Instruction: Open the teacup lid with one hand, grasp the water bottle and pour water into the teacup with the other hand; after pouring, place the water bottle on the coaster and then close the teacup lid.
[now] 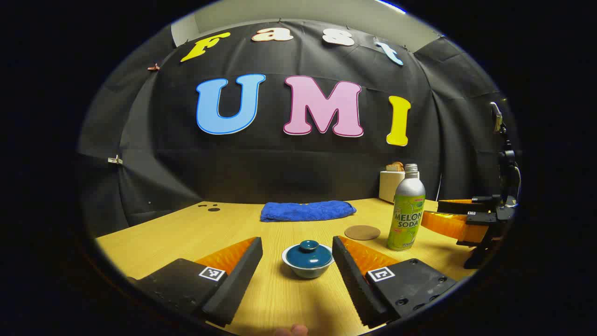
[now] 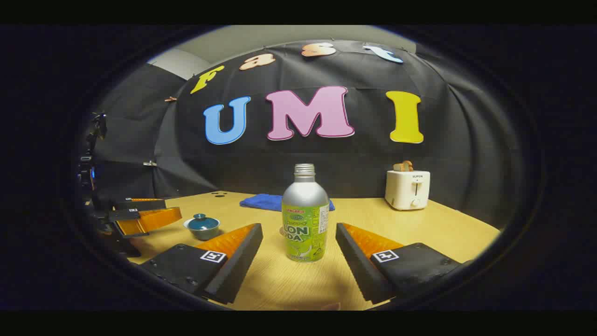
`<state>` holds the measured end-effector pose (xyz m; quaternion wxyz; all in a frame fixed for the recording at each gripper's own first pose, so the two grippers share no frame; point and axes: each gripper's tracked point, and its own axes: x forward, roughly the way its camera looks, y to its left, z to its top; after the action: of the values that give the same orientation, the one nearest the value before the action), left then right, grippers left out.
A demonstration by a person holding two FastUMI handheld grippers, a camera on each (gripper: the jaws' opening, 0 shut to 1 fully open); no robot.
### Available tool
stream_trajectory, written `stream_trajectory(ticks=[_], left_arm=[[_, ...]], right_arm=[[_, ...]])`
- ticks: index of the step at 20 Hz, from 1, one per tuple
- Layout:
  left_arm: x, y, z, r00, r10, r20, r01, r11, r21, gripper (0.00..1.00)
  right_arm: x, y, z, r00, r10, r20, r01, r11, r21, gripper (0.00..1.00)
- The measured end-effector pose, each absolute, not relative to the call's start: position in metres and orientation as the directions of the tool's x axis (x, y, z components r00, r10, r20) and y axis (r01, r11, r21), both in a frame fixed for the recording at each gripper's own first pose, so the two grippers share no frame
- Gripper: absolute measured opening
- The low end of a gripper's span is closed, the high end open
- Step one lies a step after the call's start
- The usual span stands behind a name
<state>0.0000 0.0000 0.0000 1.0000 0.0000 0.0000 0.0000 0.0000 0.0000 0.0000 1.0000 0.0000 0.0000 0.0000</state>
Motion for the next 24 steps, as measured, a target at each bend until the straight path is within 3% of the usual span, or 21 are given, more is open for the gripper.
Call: stream_trajectory(ticks=[15,19,24], left_arm=[[0.002,0.000,-0.001,1.000,0.004,0.004,-0.004,1.000,0.000,0.95],[0.006,-0.018,-0.001,0.996,-0.093,0.001,0.093,0.996,0.009,0.95],[0.026,-0.009,-0.007,0.995,-0.096,-0.031,0.097,0.995,0.034,0.92]], right_arm=[[0.000,0.000,-0.001,1.000,0.004,-0.002,-0.004,1.000,0.001,0.96],[-0.001,0.007,0.000,0.999,0.041,-0.004,-0.041,0.999,0.003,0.98],[-0.001,0.007,-0.001,0.999,0.042,-0.004,-0.042,0.999,0.003,0.98]])
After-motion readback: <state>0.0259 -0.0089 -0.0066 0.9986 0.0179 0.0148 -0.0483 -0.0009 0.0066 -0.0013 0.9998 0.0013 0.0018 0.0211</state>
